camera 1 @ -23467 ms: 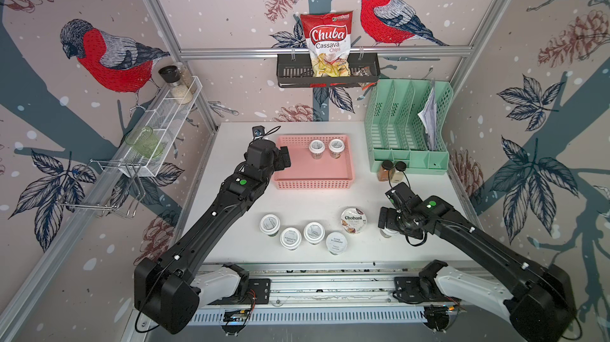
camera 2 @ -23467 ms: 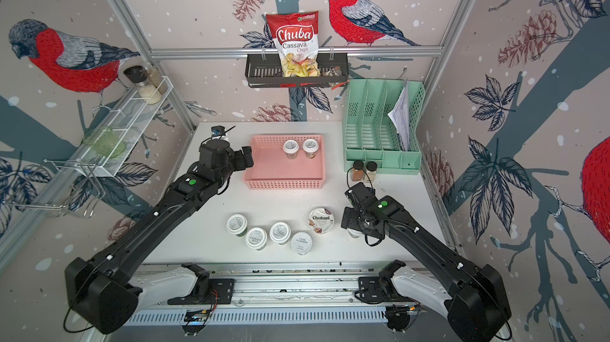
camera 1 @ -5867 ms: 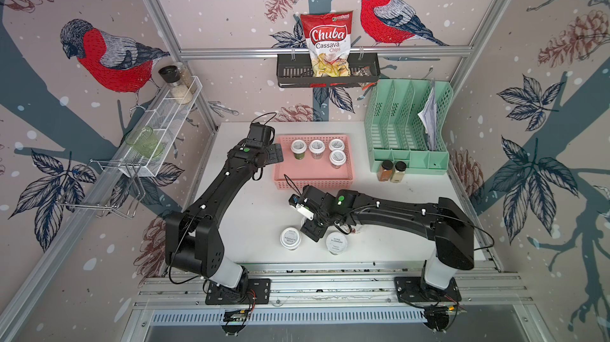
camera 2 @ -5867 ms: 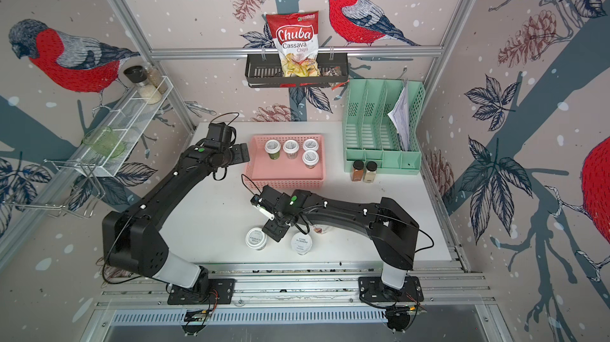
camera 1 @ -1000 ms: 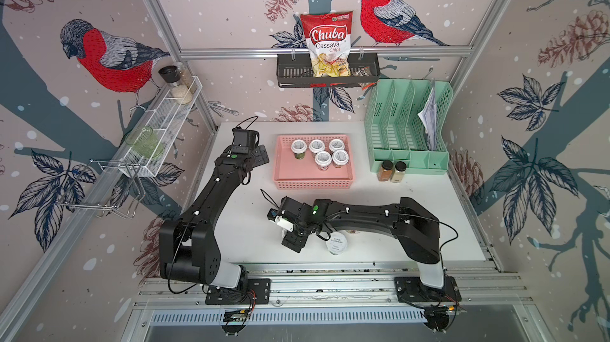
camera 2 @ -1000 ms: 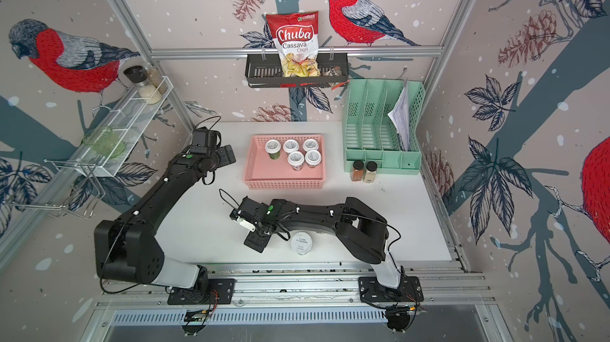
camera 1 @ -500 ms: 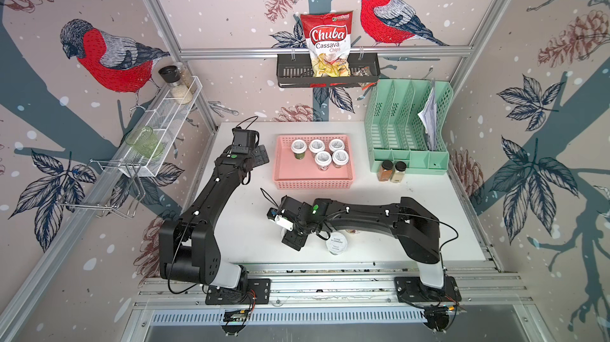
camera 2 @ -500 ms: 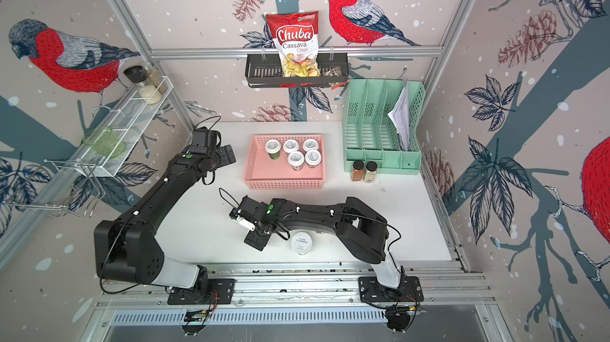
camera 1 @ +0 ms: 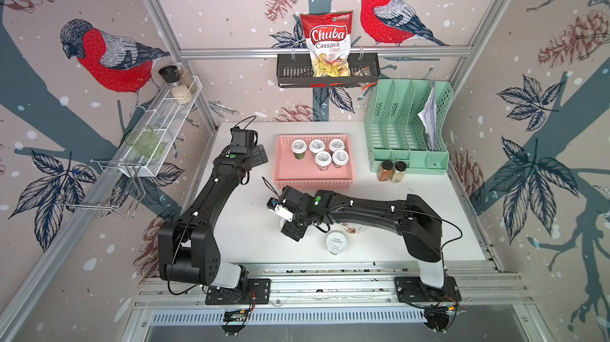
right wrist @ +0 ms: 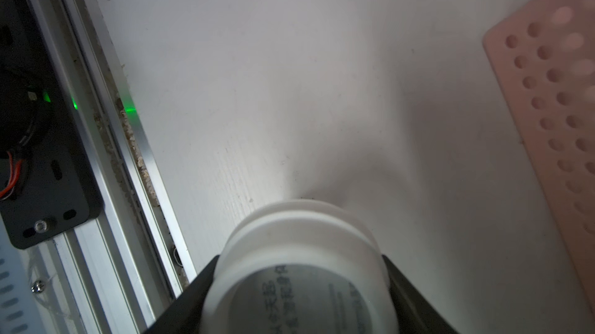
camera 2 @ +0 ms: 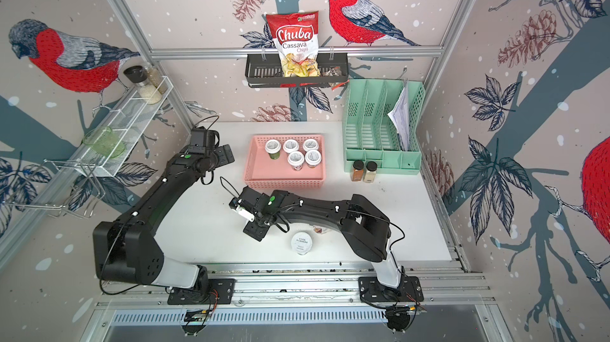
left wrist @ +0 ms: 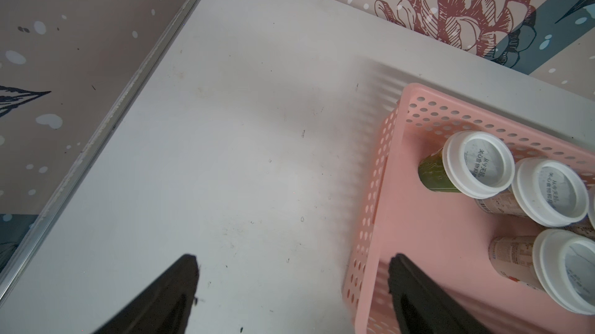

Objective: Put the yogurt in the basket
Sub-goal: Pick up the yogurt from the center of the board, then place the yogurt in the basket.

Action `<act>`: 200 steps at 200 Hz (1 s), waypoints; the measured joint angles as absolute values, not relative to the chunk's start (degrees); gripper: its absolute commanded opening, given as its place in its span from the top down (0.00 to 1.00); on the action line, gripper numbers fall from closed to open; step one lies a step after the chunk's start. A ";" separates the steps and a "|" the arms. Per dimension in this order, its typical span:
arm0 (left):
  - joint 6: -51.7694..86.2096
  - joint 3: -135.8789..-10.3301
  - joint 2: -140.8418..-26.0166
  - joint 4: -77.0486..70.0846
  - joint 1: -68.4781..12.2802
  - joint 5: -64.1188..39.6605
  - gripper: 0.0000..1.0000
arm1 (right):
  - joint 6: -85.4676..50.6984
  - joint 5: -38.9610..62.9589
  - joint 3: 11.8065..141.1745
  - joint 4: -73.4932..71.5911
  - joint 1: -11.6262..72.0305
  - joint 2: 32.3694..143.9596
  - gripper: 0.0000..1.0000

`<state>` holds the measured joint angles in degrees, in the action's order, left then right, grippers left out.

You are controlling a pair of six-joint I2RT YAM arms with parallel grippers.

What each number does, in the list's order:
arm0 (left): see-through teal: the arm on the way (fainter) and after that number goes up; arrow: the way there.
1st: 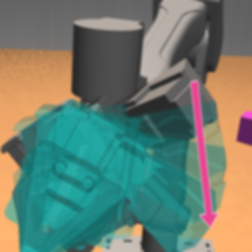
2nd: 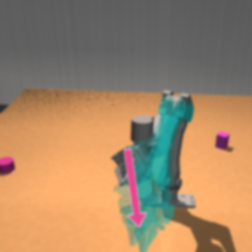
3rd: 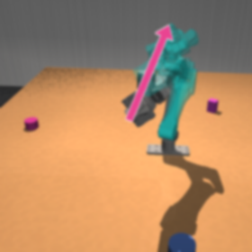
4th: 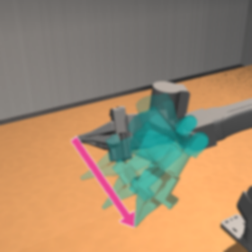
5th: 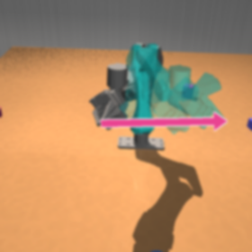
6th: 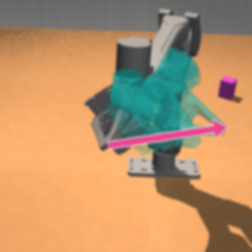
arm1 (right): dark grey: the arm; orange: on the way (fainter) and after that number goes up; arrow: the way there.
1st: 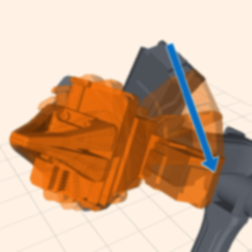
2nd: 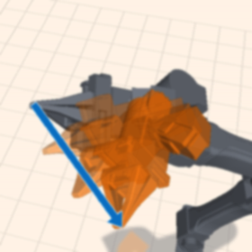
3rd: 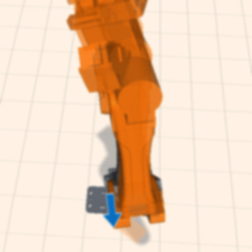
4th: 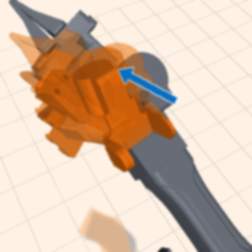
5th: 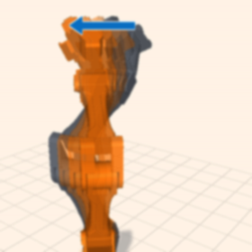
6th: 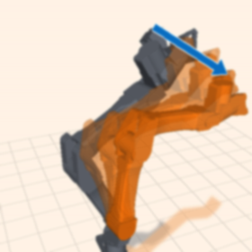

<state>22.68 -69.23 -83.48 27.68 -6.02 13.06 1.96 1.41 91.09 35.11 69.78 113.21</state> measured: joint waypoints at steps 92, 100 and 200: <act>24.08 -68.27 -81.47 27.59 -2.44 11.92 0.05 | 5.39 -1.69 120.77 42.11 52.58 122.13 0.26; 24.08 -68.27 -81.47 27.59 -2.42 11.81 0.05 | 5.91 -1.93 124.60 43.00 51.53 124.62 0.26; 24.08 -68.27 -82.17 27.57 -2.37 9.06 0.05 | 7.49 -1.02 132.44 43.29 46.68 136.18 0.25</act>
<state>24.08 -68.27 -82.17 27.57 -2.37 9.06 7.49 -1.02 132.44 43.29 46.68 136.18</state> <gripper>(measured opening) 0.954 0.747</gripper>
